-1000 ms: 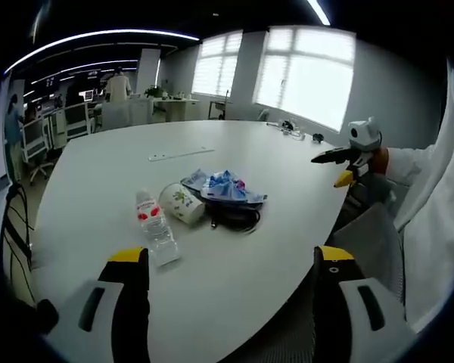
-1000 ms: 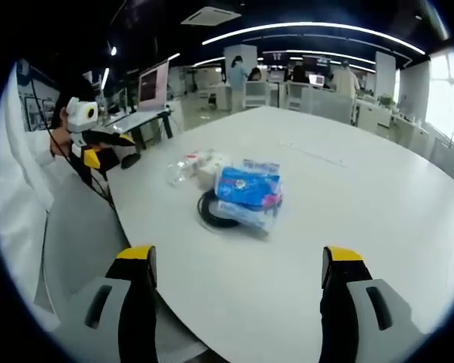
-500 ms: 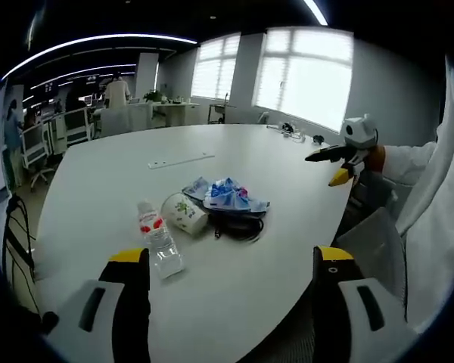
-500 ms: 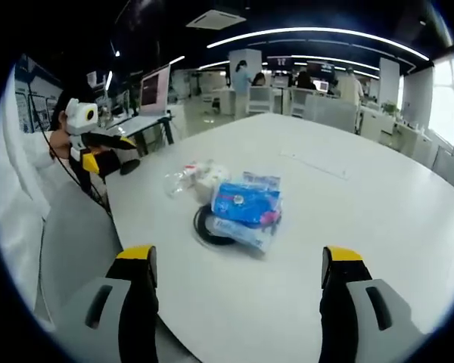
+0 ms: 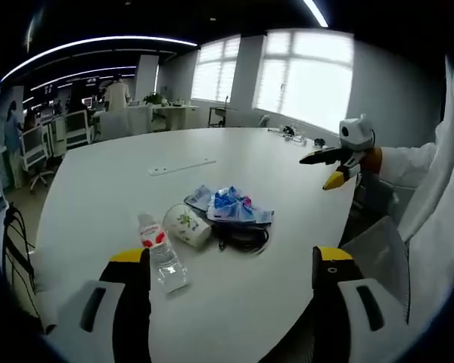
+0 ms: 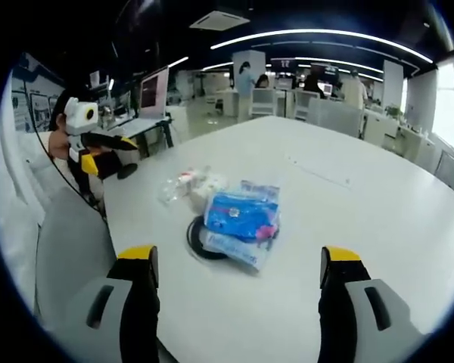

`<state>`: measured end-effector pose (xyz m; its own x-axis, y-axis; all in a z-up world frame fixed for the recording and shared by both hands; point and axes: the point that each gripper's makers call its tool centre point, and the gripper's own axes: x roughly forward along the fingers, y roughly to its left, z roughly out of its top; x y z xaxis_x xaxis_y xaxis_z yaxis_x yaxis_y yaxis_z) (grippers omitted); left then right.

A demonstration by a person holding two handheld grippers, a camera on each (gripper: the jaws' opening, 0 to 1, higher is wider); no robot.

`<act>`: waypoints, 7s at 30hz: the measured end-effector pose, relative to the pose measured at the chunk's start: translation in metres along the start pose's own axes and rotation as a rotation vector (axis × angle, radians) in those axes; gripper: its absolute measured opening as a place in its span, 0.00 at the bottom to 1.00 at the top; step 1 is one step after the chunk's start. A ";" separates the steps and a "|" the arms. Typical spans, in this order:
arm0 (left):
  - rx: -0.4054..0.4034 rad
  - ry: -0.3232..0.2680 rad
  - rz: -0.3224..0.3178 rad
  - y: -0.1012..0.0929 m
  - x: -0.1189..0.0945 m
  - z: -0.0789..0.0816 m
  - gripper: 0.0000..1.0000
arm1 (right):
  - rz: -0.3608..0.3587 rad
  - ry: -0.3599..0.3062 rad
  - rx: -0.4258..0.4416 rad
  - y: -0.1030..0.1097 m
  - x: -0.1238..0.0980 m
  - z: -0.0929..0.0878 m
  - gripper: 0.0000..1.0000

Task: Arrange the tabletop items into an orderly group along one side of the table until the central work area is clear of visible clutter.

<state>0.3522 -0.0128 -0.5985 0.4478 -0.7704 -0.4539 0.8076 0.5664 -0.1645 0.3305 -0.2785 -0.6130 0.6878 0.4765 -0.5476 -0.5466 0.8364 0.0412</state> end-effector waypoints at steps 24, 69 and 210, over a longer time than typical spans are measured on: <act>-0.002 0.004 -0.021 0.019 0.037 0.018 0.89 | 0.017 0.002 0.012 -0.029 0.044 0.019 0.84; -0.076 0.022 -0.034 0.052 0.090 0.012 0.85 | 0.092 0.082 0.060 -0.075 0.154 0.000 0.57; -0.192 0.285 0.012 -0.018 0.187 -0.032 0.01 | 0.120 -0.076 0.351 -0.063 0.127 -0.007 0.00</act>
<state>0.4093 -0.1571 -0.7083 0.3101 -0.6658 -0.6787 0.7040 0.6406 -0.3067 0.4493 -0.2721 -0.6909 0.6694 0.5845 -0.4585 -0.4375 0.8090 0.3926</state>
